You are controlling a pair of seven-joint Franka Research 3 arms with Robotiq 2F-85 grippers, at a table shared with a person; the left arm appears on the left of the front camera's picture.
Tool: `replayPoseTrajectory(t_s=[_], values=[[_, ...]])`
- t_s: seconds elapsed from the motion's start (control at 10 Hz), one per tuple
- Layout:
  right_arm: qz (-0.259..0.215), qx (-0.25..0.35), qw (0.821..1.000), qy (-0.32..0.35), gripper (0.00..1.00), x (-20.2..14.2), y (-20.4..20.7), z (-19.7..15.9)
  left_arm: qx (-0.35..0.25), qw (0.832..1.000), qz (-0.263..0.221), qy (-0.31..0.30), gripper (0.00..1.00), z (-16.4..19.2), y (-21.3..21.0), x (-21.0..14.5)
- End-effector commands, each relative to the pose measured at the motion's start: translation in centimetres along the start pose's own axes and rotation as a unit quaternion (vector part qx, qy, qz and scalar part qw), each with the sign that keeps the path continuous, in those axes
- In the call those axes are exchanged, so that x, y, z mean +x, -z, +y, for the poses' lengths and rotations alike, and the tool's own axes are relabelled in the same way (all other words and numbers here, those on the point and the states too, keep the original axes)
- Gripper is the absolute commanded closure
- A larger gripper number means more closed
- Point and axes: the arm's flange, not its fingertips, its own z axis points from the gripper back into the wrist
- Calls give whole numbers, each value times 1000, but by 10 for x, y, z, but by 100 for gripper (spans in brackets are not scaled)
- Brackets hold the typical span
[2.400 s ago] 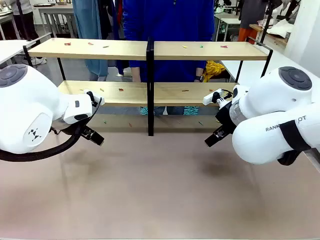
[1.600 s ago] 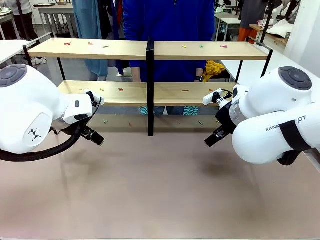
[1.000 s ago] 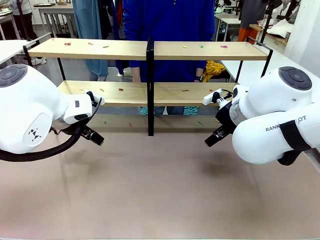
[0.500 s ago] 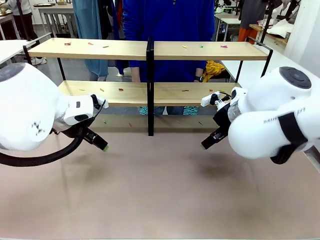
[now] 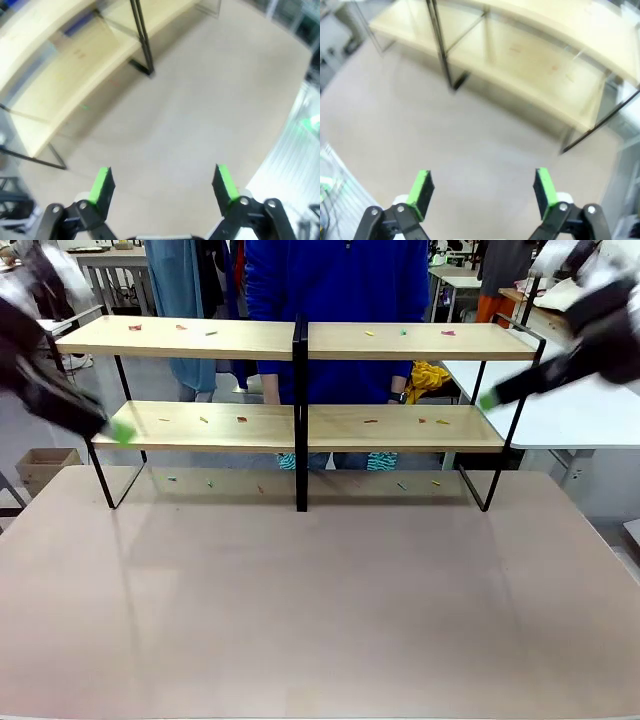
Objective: Clean the shelves.
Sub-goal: Pick up the Duster when the human hands it over.
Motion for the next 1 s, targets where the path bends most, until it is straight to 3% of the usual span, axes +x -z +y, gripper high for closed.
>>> replayPoseTrajectory(t_s=[0.0,0.1,0.2,0.3,0.5,0.6,0.7,0.9], values=[[64,58,996,24,0,-18,59,-15,-62,996,55,-7,0,21,56,-17],[64,58,996,24,0,-18,59,-15,-62,996,55,-7,0,21,56,-17],[-6,-5,1000,-1,0,-2,-16,7,-62,996,55,-7,0,21,56,-17],[14,-6,998,62,0,-4,0,-5,-18,1000,14,-7,0,-2,6,-7],[38,-27,997,63,0,31,1,38,52,992,15,-112,0,-13,0,55],[83,-53,992,80,0,48,-7,60,61,986,8,-154,0,-25,-6,83],[94,-57,992,68,0,62,-16,74,88,980,7,-176,0,-43,-9,99],[106,-42,992,45,0,85,-30,81,125,980,16,-156,0,-66,-24,115]])
